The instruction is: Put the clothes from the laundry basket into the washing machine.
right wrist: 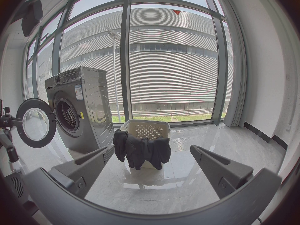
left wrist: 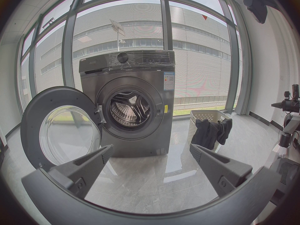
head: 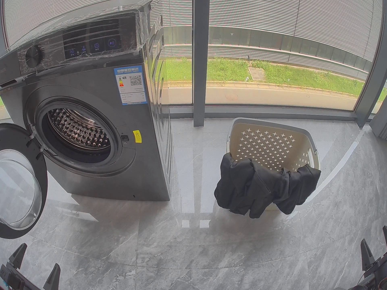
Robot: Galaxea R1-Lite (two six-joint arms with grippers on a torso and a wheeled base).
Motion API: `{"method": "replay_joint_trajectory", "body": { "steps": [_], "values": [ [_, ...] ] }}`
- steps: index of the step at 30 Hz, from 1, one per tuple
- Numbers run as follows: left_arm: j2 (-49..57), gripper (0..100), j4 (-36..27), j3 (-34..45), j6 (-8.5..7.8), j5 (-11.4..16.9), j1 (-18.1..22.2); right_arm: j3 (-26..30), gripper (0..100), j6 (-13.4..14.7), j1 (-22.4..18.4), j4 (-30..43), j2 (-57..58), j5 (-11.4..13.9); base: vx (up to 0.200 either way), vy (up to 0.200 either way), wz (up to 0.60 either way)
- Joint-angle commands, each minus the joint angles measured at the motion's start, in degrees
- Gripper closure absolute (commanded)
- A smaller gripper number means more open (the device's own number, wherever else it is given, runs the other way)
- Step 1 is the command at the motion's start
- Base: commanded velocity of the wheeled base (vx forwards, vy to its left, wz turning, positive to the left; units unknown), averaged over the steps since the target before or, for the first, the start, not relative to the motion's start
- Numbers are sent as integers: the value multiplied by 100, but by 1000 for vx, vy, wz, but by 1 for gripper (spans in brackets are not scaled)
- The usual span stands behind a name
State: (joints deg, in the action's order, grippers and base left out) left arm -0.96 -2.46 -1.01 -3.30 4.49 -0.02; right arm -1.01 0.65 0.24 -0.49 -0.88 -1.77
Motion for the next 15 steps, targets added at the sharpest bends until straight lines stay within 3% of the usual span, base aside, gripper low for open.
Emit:
{"method": "replay_joint_trajectory", "body": {
  "steps": [1, 11, 15],
  "values": [
    [96, 0, 0, 101, -4, 0, -6, 101, 0, -3, 2, -4, 88, 1, 0, 0, 0],
    [96, 0, 0, 101, 5, 0, -6, 101, 0, -3, 2, -4, 88, 1, 0, 0, 0],
    [96, 0, 0, 101, 32, 0, 2, 101, 0, -3, 2, -4, 88, 1, 200, 0, 0]
  ]
}}
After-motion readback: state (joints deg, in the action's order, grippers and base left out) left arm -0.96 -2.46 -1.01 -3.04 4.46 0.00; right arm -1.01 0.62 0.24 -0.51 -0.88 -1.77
